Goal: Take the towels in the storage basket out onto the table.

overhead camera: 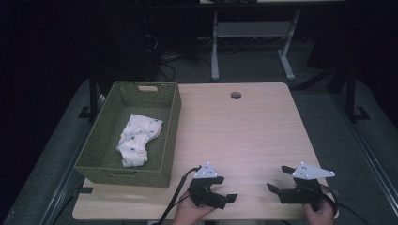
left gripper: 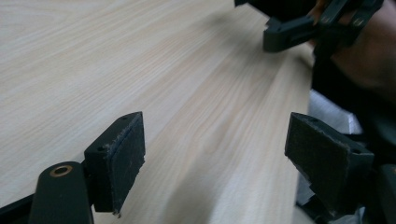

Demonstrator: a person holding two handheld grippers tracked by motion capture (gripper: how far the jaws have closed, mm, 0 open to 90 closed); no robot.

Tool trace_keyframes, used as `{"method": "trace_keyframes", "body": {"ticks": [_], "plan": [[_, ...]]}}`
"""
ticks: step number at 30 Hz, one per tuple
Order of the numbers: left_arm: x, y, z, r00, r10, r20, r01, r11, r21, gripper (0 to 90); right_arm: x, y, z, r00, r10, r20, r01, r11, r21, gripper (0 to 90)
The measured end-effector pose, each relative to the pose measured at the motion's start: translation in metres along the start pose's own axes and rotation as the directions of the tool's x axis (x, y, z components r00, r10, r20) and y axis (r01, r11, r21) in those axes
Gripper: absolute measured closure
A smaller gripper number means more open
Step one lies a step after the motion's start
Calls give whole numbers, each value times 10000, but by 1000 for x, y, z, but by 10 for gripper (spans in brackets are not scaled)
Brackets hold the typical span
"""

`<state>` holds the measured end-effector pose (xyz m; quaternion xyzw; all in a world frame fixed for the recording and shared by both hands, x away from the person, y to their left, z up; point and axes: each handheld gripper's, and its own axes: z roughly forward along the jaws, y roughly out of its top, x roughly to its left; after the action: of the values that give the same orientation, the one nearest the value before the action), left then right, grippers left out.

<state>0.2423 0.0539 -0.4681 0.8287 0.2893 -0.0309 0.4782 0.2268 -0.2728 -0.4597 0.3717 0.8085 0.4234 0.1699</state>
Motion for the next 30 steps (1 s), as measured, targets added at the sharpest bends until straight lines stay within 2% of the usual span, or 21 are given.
{"method": "trace_keyframes", "body": {"ticks": [3, 8, 11, 13, 20, 24, 30], "plan": [[0, 0, 0, 9996, 229, -142, -227, 9997, 116, 197, 0, 0, 0, 10000, 17, 33, -17, 10000, -20, 140], [2, 4, -3, 9995, 305, 2, -305, 9994, 156, 197, 0, -1, -1, 10000, 78, 38, -78, 10000, -39, 140], [2, 10, -5, 9995, 308, 106, -310, 9992, 239, 199, 0, 0, -1, 9999, 91, 48, -91, 9999, -108, 140], [4, 16, -5, 9998, 144, 167, -151, 9989, 440, 200, 0, 0, 0, 10000, 40, 46, -40, 9999, -101, 140], [13, 36, -2, 10000, 97, -3, -97, 9982, 600, 203, 1, 0, 0, 10000, 68, 11, -68, 10000, -38, 140], [18, 48, 1, 9995, 276, -173, -263, 9971, 717, 201, 1, 0, 1, 10000, 56, -64, -56, 10000, -8, 140], [22, 61, 2, 9988, 309, -383, -283, 9975, 652, 203, 3, 1, 0, 10000, -30, -49, 30, 10000, -16, 140]]}}
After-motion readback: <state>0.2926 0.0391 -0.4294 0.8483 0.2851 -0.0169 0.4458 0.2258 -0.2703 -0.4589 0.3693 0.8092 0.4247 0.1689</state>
